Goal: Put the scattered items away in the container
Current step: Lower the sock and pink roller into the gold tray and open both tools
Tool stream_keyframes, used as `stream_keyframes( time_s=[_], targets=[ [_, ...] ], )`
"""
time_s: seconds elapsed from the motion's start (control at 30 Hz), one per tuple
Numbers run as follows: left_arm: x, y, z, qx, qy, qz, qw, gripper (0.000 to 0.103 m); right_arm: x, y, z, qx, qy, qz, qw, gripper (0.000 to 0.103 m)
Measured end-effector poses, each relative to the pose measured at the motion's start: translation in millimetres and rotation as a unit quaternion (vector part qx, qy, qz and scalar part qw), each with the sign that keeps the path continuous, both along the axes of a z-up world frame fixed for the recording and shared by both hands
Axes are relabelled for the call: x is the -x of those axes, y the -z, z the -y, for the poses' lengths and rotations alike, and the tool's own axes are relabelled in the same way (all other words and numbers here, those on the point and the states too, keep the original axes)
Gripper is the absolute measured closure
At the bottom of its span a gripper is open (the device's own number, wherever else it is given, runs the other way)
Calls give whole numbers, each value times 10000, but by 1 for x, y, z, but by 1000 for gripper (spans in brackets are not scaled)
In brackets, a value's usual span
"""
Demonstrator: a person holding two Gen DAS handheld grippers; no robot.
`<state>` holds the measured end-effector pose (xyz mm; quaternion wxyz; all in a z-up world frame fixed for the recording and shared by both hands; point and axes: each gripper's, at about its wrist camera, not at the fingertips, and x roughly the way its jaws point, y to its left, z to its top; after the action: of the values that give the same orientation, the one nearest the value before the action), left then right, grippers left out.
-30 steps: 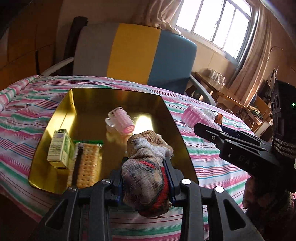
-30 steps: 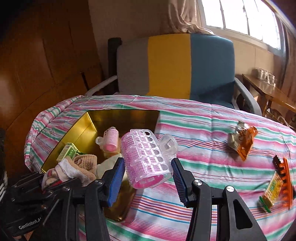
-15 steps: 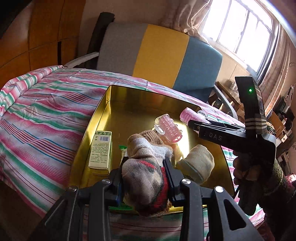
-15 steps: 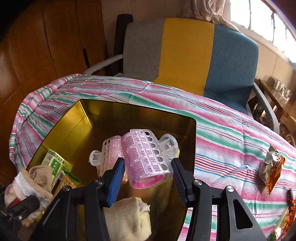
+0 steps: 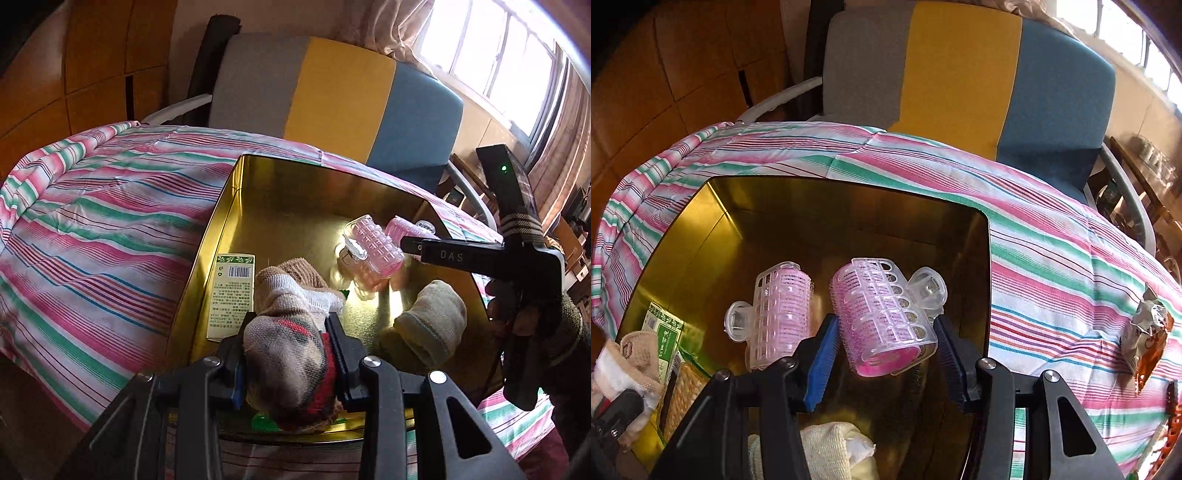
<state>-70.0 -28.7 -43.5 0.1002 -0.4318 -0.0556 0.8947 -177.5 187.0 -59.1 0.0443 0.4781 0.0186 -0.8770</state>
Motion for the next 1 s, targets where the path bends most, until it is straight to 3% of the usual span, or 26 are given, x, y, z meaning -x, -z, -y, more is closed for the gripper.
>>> stream_keyframes(
  time_s=[0.57, 1.0],
  targets=[
    [-4, 5, 2, 262, -181, 55, 9995, 65, -23, -16, 4, -241, 49, -419, 9988, 42],
    [-19, -5, 10, 165, -209, -71, 9996, 53, -76, -36, 9, 152, -16, -776, 9969, 35]
  ],
)
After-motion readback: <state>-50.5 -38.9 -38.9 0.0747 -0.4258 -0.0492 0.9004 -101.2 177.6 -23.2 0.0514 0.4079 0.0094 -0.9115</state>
